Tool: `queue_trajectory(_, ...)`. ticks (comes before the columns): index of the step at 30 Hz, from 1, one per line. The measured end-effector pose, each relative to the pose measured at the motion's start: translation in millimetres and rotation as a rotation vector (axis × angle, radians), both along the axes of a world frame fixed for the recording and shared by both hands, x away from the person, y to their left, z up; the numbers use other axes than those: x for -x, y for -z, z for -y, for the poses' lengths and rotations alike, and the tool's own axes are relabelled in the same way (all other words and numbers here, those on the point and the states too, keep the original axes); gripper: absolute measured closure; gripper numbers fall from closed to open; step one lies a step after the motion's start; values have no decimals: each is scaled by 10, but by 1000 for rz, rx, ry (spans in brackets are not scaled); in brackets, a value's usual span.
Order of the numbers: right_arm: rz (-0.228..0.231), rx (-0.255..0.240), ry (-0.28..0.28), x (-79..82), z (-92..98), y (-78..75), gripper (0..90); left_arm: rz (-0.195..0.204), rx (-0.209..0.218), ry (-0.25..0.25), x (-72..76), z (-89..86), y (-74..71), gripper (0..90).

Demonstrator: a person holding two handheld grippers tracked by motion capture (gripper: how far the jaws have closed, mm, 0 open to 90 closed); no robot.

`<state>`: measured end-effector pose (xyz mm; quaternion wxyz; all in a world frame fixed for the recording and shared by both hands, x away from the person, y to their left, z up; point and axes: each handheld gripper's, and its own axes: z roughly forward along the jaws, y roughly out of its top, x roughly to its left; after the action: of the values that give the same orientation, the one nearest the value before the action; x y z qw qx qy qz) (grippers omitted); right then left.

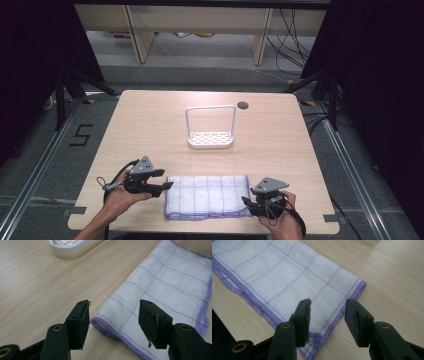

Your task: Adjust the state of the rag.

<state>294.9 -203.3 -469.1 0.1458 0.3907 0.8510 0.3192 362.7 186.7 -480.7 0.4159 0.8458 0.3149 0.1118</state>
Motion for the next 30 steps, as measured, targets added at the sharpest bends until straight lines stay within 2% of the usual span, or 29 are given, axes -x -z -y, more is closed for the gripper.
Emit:
queue_trajectory(1, -2, 27, -7, -35, -15, 25, 562, -28, -3, -16, -91, 13, 37, 416)
queue_trajectory(5, -9, 40, -3, -81, -45, 64, 551, -51, -26, -15, -156, 5, 76, 402)
queue_trajectory(6, -8, 43, -10, -95, -52, 76, 543, -58, -21, -19, -163, 2, 95, 390)
queue_trajectory(7, -38, 41, -7, -78, -68, 89, 538, -64, -14, -26, -165, 4, 117, 382)
queue_trajectory(8, -21, 35, -9, -73, -76, 120, 537, -64, -14, -26, -165, 4, 117, 380)
queue_trajectory(9, -41, 44, -7, -54, -71, 111, 536, -68, -37, -15, -188, -12, 128, 376)
queue_trajectory(10, -49, 45, -9, -45, -67, 108, 532, -68, -37, -15, -188, -12, 128, 372)
queue_trajectory(11, -49, 45, -9, -45, -67, 108, 532, -77, -12, -35, -194, 10, 150, 372)
queue_trajectory(12, -59, 42, 8, 6, -69, 123, 519, -81, -44, -14, -217, -4, 154, 370)
queue_trajectory(13, -59, 42, 8, 6, -69, 123, 519, -81, -52, -10, -238, 8, 177, 370)
queue_trajectory(17, -68, 85, 9, 109, -70, 162, 518, -98, -59, -3, -258, 23, 212, 369)
queue_trajectory(20, -76, 82, 20, 152, -67, 172, 506, -105, -55, -7, -260, 29, 225, 368)
queue_trajectory(25, -96, 89, 29, 157, -71, 198, 502, -124, -62, 22, -267, 33, 233, 387)
queue_trajectory(27, -104, 98, 30, 156, -70, 220, 500, -122, -59, 19, -267, 42, 247, 421)
queue_trajectory(30, -110, 103, 30, 153, -67, 247, 524, -127, -62, 58, -247, 42, 258, 514)
